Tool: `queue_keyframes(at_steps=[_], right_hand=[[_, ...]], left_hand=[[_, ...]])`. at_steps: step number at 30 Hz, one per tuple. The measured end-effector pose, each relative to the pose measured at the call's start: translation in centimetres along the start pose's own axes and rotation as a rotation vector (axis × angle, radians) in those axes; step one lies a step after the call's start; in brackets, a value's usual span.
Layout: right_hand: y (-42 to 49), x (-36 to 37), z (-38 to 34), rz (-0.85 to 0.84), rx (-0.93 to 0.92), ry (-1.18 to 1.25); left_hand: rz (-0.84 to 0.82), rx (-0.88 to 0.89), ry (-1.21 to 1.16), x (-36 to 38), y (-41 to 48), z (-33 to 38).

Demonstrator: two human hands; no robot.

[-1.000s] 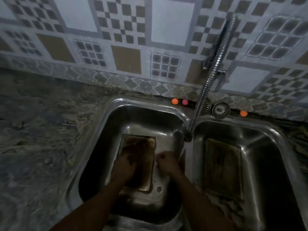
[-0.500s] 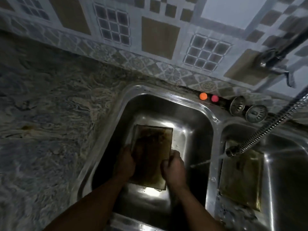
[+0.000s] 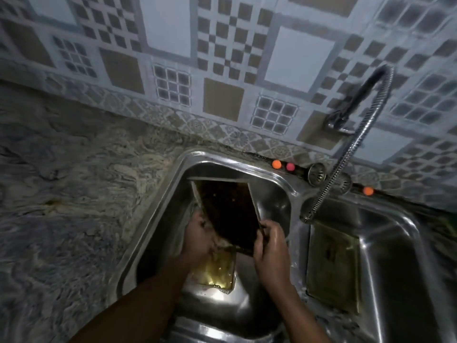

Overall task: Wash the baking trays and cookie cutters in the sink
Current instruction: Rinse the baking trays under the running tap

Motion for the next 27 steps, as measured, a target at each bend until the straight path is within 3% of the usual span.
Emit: queue_keyframes(at_steps=[3,8,12,17,20,24,27], right_hand=[[-0.5,-1.6,0.5,0.005,0.105,0.054],[0.5,-2.8,2.2,0.011,0.299,0.160],[0.9,-4.5,2.3,0.036,0.320,0.176],[1.1,-6.7,2.7,0.071,0.386,0.148],[1.5,-8.1,2.4,0.060,0.381,0.041],[1.0,-9.0,2.5,0.044,0.308,0.016],[0.5,-8.1,3.4,-0.040,0.215,-0.274]], left_hand=[[0.062,0.009,-0.012,0.7,0.3,1.1],[0.026,0.018,0.007,1.7,0.9,1.6],[0.050,0.051,0.044,2.1,-0.4,3.2],[-0.075,0.227,0.114,3.9,-2.1,4.8],[-0.201,0.220,0.151,5.0,-2.2,4.8],[-0.367,0.039,-0.147,5.7,-3.1,4.9],[-0.368,0.003,-0.263,6.1,-2.8,4.9]])
Point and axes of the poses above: each hand's wrist, its own y-axis towards the middle knuckle, its own x-axis out of the palm, z = x × y, the point moved 2 cm from there along y, towards the middle knuckle, and after that the axes turned 6 degrees about -z, right-handed, at the moved point
